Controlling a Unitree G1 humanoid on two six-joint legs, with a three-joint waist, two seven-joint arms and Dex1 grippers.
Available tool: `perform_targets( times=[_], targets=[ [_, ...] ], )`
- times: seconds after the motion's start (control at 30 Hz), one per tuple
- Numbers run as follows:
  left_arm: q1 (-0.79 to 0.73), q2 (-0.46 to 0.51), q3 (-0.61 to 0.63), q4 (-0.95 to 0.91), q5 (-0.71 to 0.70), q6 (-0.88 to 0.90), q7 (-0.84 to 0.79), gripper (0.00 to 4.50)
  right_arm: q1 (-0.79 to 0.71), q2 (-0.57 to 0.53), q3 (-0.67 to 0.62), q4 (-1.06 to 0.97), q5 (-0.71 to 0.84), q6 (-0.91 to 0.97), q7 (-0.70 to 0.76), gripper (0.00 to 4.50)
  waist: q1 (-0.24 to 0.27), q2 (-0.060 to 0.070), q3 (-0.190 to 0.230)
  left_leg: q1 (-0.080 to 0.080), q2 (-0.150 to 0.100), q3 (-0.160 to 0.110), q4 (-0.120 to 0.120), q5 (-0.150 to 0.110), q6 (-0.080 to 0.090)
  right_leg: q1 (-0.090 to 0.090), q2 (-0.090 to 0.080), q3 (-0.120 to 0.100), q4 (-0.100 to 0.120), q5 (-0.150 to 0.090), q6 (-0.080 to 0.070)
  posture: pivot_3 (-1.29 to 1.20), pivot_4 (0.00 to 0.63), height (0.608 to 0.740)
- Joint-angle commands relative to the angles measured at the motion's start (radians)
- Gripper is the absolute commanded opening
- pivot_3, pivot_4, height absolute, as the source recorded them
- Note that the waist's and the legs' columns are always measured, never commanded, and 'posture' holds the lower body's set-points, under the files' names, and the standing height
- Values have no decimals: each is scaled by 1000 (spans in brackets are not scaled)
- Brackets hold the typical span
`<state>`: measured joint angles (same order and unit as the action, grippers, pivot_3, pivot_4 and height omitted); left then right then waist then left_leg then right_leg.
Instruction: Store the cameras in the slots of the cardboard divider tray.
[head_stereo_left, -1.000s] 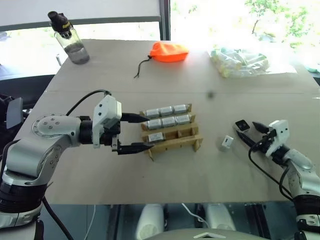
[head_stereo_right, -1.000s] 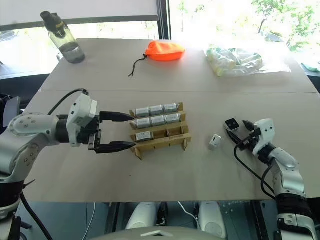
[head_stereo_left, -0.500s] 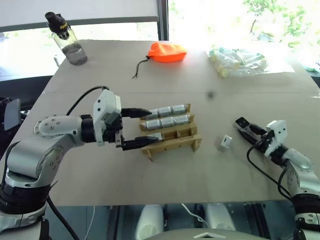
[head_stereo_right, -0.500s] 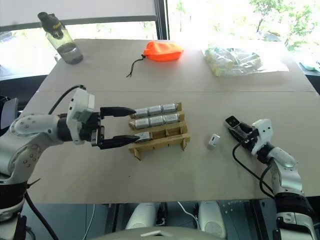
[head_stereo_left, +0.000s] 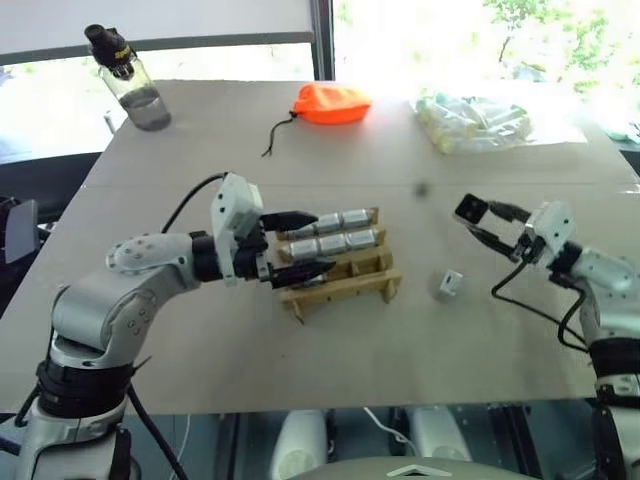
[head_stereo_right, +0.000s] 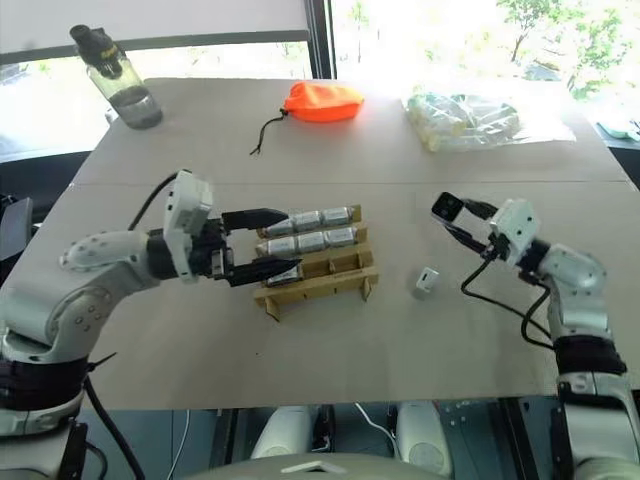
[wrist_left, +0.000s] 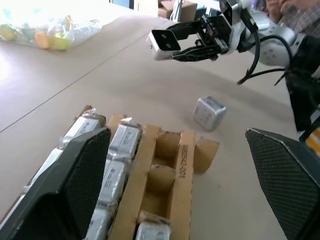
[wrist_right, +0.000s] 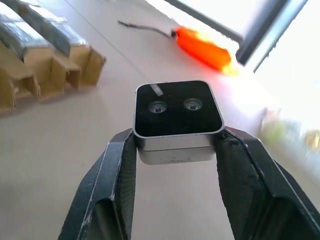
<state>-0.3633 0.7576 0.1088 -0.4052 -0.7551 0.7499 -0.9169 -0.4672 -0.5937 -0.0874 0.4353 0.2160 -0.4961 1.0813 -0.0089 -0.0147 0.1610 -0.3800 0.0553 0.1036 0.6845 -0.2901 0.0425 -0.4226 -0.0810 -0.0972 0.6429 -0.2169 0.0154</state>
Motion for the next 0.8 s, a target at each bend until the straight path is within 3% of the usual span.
perform_targets(
  times=[0.03, 0.2, 0.43, 0.8],
  targets=[
    [-46, -11, -8, 11, -9, 14, 18, 4481, -76, -19, 75, 11, -56, -190, 75, 1749, 0, 0, 0, 0, 0, 0, 0, 0, 0, 0, 0, 0, 0, 0, 0, 0, 150, 726],
    [-87, -68, -31, 25, -56, 76, 41, 4481, -253, 20, 205, 44, -164, -434, 83, 1749, -5, 0, 1, 0, -1, 3, 1, 0, 0, 0, -1, -1, 0, 0, 0, 0, 150, 726],
    [-143, -110, -71, 52, -50, 100, 45, 4481, -373, 73, 315, 61, -268, -617, 0, 1749, 2, 0, 1, -1, 0, 0, 1, 0, 0, 0, -1, -1, 0, 0, 0, 0, 150, 726],
    [-175, -86, -88, 100, -24, 110, -4, 4481, -394, 58, 369, 43, -370, -679, -143, 1749, -3, 0, 1, -1, -1, 0, 2, 0, 0, 0, -2, -3, 1, 0, 0, 0, 150, 726]
  ],
)
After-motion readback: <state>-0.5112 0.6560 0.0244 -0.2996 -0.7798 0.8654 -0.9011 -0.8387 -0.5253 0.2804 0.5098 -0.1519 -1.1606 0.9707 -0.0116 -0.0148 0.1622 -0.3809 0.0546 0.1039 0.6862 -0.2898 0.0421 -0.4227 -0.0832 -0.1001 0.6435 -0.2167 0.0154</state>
